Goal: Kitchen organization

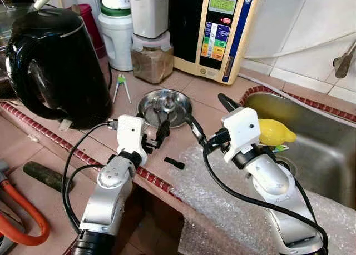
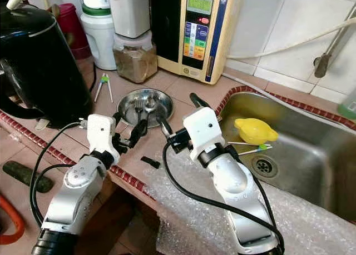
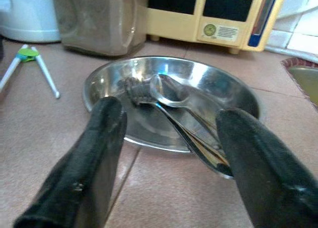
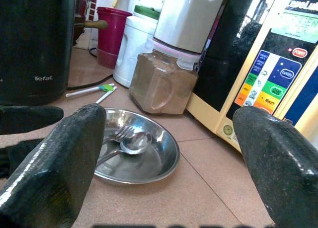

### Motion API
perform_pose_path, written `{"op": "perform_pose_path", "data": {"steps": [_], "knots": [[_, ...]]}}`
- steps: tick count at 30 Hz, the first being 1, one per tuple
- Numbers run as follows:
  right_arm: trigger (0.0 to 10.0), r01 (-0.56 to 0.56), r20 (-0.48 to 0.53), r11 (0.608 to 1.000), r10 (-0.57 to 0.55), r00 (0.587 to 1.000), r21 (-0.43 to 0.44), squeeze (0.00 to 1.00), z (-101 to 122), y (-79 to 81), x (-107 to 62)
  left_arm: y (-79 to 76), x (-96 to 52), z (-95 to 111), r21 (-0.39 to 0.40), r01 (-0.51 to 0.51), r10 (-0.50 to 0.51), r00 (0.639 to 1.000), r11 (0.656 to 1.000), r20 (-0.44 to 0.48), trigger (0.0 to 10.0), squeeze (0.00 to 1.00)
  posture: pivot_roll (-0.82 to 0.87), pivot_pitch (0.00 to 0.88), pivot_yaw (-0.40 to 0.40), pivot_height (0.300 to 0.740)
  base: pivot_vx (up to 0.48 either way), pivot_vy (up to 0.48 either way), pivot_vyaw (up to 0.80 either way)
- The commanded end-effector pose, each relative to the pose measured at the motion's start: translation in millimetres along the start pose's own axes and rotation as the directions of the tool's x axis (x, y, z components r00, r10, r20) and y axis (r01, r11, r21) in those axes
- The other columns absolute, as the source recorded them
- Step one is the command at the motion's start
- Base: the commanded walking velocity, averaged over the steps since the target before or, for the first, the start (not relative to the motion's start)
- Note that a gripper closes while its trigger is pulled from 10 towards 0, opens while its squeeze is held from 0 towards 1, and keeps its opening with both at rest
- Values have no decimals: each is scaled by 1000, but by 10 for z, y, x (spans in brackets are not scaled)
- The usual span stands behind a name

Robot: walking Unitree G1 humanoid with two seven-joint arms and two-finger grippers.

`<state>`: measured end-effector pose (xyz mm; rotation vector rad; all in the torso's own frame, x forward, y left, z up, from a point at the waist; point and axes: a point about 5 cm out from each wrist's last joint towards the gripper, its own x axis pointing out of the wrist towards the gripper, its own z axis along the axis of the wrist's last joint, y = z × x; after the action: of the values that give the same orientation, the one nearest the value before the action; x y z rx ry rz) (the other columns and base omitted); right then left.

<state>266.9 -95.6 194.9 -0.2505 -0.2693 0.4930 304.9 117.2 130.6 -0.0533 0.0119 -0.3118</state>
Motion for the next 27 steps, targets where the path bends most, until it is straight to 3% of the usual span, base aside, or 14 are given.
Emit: {"op": "perform_pose_path", "data": {"steps": [1,8,18,27], "knots": [[10000,-7,10,1000,7,1000,-11,631,38,19,-12,13,48,6,-47,-13,12,1000,999,-14,0,0,-19,50,-12,740,0,0,0],[10000,-6,7,1000,6,1000,-19,624,35,17,-3,28,77,5,-149,-47,40,998,988,-47,0,0,-16,53,-10,740,0,0,0],[10000,-2,6,1000,2,1000,-24,525,26,20,11,49,108,29,-285,-81,56,994,955,-97,0,0,-8,56,-2,740,0,0,0],[10000,4,5,1000,-4,1000,-27,455,18,20,21,91,152,39,-427,-125,68,987,896,-146,0,0,-8,55,1,740,0,0,0]]}}
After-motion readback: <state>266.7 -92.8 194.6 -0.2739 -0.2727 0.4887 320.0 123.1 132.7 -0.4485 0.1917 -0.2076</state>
